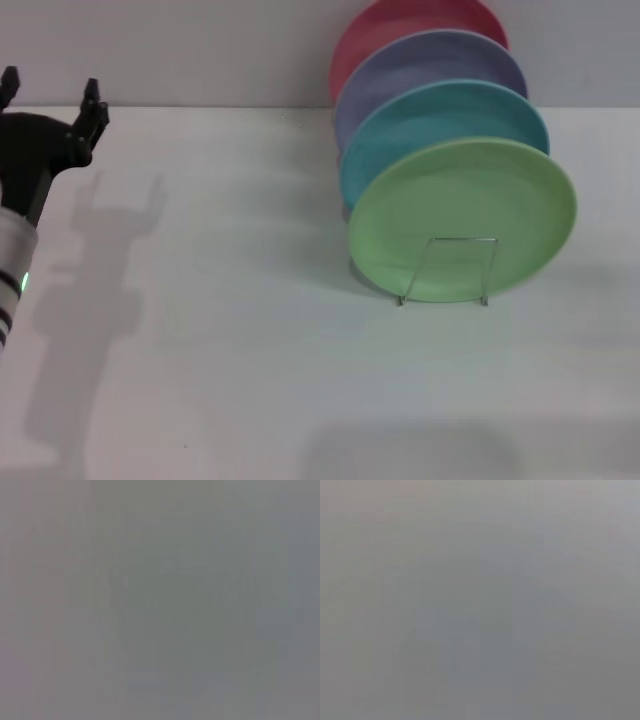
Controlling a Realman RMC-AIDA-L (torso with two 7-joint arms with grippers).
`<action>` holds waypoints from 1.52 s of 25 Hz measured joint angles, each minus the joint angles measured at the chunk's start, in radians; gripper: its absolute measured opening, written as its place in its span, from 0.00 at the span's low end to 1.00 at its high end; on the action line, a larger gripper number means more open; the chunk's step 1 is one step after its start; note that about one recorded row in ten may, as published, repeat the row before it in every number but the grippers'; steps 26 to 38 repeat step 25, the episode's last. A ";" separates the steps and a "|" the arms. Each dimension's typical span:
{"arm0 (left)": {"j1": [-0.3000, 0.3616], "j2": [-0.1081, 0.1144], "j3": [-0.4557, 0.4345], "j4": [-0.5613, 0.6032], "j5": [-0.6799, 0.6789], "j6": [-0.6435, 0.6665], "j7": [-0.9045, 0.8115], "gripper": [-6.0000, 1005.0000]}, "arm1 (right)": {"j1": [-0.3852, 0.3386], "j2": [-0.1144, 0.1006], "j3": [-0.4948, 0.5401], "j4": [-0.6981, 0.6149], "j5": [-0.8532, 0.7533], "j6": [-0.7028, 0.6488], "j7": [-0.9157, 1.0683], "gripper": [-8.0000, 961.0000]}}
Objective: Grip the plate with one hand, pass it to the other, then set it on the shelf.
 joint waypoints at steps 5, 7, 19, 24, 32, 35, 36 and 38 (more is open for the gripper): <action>-0.133 -0.008 0.115 0.436 -0.006 0.475 -0.215 0.81 | 0.062 0.001 0.094 -0.230 0.026 -0.022 -0.067 0.78; -0.155 -0.008 0.126 0.500 -0.007 0.525 -0.261 0.81 | 0.066 0.001 0.097 -0.250 0.030 -0.036 -0.069 0.78; -0.190 -0.006 0.110 0.651 -0.009 0.458 -0.386 0.81 | 0.078 0.000 0.089 -0.331 0.002 -0.130 -0.103 0.84; -0.188 -0.007 0.114 0.652 -0.009 0.436 -0.383 0.81 | 0.086 0.000 0.058 -0.362 -0.011 -0.123 -0.143 0.87; -0.186 -0.007 0.115 0.652 -0.009 0.434 -0.383 0.81 | 0.085 0.000 0.011 -0.370 -0.013 -0.120 -0.178 0.87; -0.186 -0.007 0.115 0.652 -0.009 0.434 -0.383 0.81 | 0.085 0.000 0.011 -0.370 -0.013 -0.120 -0.178 0.87; -0.186 -0.007 0.115 0.652 -0.009 0.434 -0.383 0.81 | 0.085 0.000 0.011 -0.370 -0.013 -0.120 -0.178 0.87; -0.186 -0.007 0.115 0.652 -0.009 0.434 -0.383 0.81 | 0.085 0.000 0.011 -0.370 -0.013 -0.120 -0.178 0.87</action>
